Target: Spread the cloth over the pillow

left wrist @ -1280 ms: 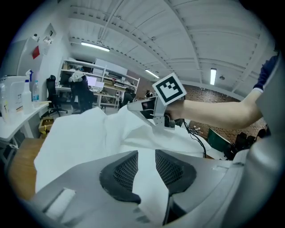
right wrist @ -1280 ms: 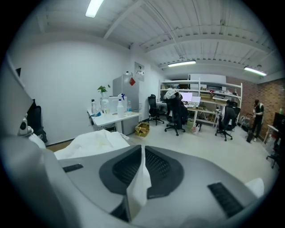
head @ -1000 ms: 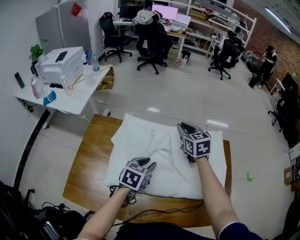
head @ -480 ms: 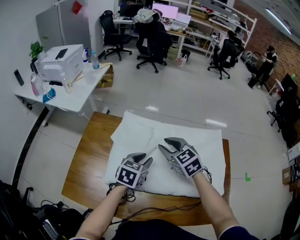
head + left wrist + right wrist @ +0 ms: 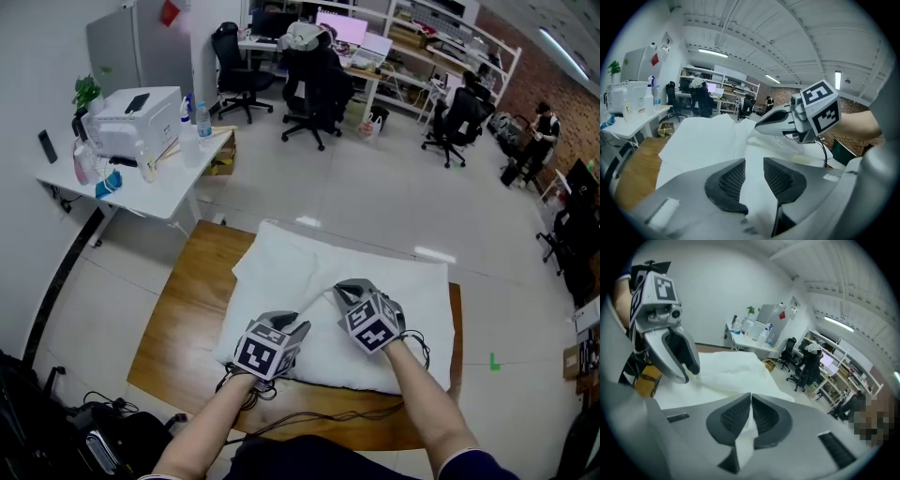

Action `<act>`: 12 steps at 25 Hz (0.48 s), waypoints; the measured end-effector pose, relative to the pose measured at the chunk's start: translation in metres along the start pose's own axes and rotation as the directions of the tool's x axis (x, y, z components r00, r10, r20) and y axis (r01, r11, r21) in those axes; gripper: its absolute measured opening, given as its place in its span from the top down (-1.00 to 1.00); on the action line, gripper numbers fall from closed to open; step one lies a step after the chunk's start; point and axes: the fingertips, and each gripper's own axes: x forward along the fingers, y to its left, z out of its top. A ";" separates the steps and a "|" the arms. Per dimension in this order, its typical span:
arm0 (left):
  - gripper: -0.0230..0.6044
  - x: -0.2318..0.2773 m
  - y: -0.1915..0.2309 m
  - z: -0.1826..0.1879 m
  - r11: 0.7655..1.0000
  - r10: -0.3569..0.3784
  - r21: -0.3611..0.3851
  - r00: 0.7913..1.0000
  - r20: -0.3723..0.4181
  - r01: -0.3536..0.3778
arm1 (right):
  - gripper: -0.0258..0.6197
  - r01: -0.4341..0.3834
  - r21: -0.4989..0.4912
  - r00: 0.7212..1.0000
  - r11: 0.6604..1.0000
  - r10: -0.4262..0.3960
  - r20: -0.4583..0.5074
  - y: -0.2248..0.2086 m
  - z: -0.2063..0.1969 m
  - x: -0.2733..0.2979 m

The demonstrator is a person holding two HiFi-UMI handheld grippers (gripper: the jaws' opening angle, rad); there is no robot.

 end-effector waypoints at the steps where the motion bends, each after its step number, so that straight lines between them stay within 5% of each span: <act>1: 0.52 -0.001 -0.003 -0.002 1.000 -0.013 -0.002 1.000 -0.001 0.013 | 0.88 -0.007 0.047 0.999 0.999 0.006 0.035 -0.001 0.007 -0.007; 6: 0.52 0.003 -0.030 -0.012 0.992 -0.126 -0.003 0.991 -0.034 0.126 | 0.88 -0.074 0.189 0.969 0.979 0.025 0.245 -0.002 0.053 -0.050; 12: 0.52 -0.014 -0.009 -0.004 0.997 -0.055 -0.059 0.998 0.040 0.057 | 0.88 -0.155 0.254 0.926 0.955 0.051 0.373 0.022 0.087 -0.086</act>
